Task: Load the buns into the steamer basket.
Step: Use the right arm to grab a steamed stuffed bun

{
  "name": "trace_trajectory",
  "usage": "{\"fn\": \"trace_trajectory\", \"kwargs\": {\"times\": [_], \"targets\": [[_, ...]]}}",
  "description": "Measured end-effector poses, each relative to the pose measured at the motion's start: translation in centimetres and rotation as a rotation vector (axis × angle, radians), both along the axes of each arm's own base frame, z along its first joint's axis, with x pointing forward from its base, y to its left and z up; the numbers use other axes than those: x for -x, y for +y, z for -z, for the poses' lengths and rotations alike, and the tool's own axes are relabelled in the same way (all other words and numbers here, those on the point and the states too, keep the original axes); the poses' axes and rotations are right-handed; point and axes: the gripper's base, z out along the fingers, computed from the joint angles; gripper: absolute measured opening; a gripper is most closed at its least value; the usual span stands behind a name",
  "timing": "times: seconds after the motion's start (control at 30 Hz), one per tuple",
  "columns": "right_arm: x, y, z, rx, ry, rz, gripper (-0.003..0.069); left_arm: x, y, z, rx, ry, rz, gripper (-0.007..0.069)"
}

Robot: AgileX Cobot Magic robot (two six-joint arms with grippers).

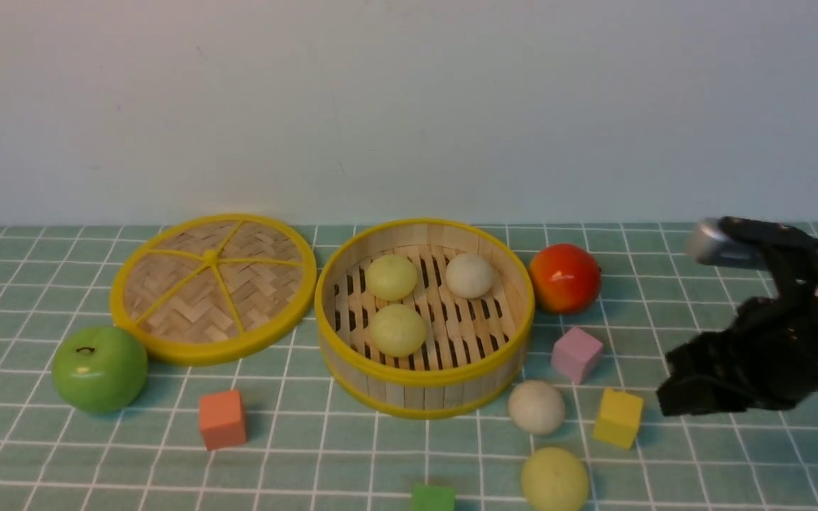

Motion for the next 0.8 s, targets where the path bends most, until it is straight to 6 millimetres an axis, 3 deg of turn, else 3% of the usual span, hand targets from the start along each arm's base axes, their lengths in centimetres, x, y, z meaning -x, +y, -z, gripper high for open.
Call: {"fn": "trace_trajectory", "kwargs": {"times": [0.2,0.27,0.4,0.6,0.8], "targets": [[-2.8,4.9,0.3,0.140,-0.003,-0.056,0.0240,0.0,0.0,0.0,0.000,0.000,0.000,0.0127],[-4.1,7.2,1.0,0.185,-0.009,-0.071,0.0240,0.0,0.0,0.0,0.000,0.000,0.000,0.0129],[-5.9,9.4,2.6,0.203,0.009,-0.093,0.0240,0.0,0.0,0.0,0.000,0.000,0.000,0.0130],[-7.0,10.2,4.9,0.220,0.051,-0.098,0.0240,0.0,0.0,0.0,0.000,0.000,0.000,0.0130],[-7.1,10.3,5.0,0.217,0.060,-0.084,0.0240,0.0,0.0,0.0,0.000,0.000,0.000,0.0132]]}}
